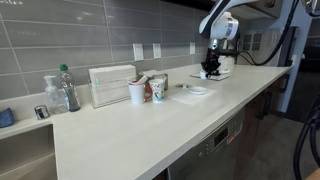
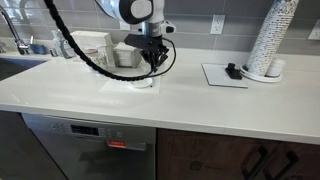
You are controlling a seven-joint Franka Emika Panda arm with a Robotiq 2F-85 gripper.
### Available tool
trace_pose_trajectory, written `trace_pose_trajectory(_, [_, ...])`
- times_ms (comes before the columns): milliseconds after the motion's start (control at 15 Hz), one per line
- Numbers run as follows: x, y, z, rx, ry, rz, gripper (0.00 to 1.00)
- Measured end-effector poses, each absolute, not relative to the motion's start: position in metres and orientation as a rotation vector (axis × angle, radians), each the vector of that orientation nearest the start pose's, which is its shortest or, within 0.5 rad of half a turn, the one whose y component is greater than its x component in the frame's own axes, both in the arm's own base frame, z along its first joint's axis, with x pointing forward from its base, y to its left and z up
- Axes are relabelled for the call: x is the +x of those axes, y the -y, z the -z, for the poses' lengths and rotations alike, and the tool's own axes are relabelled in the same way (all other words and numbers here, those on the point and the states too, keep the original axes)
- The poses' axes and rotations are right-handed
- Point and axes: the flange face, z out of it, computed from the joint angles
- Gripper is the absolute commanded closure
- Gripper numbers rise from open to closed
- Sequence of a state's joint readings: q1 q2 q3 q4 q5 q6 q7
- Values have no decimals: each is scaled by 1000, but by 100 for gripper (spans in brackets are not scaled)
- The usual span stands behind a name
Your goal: Remove the mug cup from the white saucer plate and move it slightly to the right on the counter top
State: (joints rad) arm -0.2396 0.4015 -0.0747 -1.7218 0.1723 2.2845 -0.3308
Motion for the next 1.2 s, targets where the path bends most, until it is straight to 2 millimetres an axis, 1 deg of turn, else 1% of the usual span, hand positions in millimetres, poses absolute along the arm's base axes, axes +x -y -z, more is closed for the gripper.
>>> trace_pose_trajectory(67, [644, 199, -370, -3072, -118, 292, 97])
trace_pose_trajectory(267, [644, 199, -370, -3073, -119, 295, 97])
trace_pose_trajectory(467, [653, 204, -368, -3083, -152, 361, 97])
trace_pose_trajectory(733, [671, 210, -349, -3094, -190, 423, 97])
trace_pose_trajectory(933, [681, 213, -333, -3098, -208, 432, 97])
trace_pose_trajectory(1200, [693, 216, -319, -3106, -232, 446, 97])
